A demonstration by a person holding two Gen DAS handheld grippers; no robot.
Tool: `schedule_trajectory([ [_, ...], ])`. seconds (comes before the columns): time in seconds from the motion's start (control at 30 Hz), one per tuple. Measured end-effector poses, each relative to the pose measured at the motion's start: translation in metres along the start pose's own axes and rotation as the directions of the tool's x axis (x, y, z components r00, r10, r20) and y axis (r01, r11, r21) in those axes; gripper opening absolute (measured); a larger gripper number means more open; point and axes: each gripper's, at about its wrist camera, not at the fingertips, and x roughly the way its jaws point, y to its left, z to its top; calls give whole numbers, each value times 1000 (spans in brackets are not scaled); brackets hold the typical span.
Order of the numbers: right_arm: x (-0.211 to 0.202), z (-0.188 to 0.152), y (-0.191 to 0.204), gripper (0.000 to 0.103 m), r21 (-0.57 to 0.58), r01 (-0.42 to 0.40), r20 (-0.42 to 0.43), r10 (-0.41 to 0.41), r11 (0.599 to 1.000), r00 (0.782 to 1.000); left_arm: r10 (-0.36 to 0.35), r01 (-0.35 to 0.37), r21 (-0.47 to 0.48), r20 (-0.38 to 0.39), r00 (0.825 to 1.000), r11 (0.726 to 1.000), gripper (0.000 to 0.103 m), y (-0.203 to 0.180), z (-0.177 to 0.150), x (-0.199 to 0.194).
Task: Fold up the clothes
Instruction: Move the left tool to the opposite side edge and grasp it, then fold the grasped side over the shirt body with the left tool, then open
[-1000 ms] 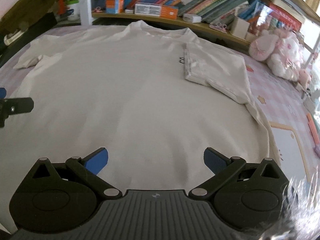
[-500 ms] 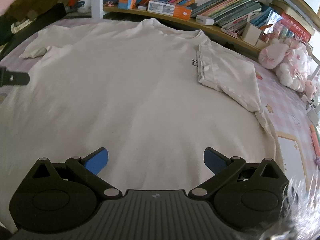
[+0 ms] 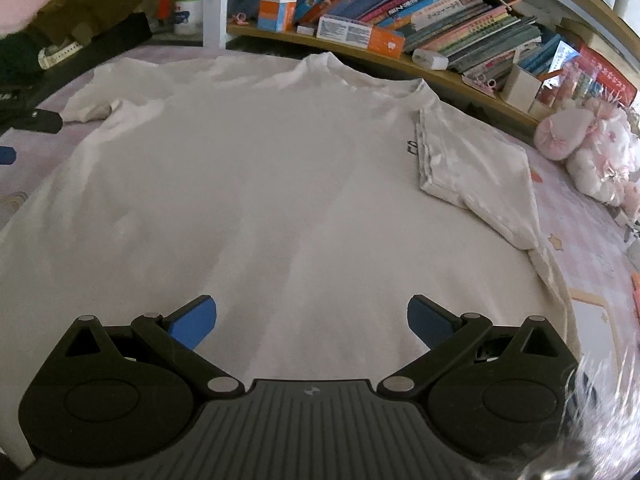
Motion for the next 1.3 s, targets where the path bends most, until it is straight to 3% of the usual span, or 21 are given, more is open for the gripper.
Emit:
schedule_trajectory([
  [0.17, -1, 0, 5, 103, -18, -10, -3, 10, 1000, 1000, 44, -42, -93, 22, 999, 995, 78, 18, 9, 8],
  [0.4, -3, 0, 6, 103, -36, -9, 1, 9, 999, 1000, 56, -44, -222, 48, 997, 974, 60, 35, 30, 33],
  [0.6, -3, -3, 4, 103, -41, -7, -15, 6, 999, 1000, 99, -89, -122, 80, 992, 989, 52, 25, 53, 65],
  [0.8, -5, -7, 1, 103, -40, 15, -14, -16, 999, 1000, 161, -157, -54, 88, 983, 986, 38, 20, 62, 86],
  [1.03, -1, -7, -10, 103, -4, 33, -24, -33, 999, 999, 233, -226, -72, 101, 967, 971, 9, 18, 62, 89],
  [1.07, 0, -7, -11, 103, -2, 31, -25, -31, 1000, 999, 232, -225, -79, 97, 968, 971, 0, 18, 63, 89],
  [1.3, 3, -8, -17, 103, 4, 13, -25, -13, 1000, 1000, 129, -118, -159, 60, 990, 980, 0, 24, 80, 89],
])
